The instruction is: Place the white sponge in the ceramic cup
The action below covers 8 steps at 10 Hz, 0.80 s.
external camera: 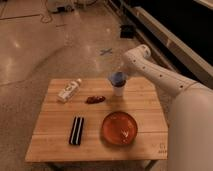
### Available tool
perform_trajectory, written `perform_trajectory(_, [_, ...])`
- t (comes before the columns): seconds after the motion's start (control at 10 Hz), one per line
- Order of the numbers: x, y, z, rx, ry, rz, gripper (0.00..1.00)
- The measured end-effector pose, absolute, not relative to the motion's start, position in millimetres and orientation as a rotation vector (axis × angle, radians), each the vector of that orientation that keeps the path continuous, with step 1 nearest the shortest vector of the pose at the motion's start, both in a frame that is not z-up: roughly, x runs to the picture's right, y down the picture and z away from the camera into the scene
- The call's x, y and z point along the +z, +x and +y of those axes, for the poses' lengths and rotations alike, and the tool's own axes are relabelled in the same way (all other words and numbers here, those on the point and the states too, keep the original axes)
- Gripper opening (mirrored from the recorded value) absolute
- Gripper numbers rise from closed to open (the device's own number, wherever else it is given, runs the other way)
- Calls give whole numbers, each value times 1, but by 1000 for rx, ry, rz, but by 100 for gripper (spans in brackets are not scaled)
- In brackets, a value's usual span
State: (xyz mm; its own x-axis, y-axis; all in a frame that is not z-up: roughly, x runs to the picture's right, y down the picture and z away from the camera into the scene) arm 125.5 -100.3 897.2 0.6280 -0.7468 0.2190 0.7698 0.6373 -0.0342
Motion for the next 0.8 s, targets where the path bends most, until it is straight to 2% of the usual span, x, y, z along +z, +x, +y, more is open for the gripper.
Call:
perform_trajectory(0.6, [891,129,-108,-869,-123,-234,80])
perform_trajectory(0.8, [875,132,-126,-870,-115,-245,80])
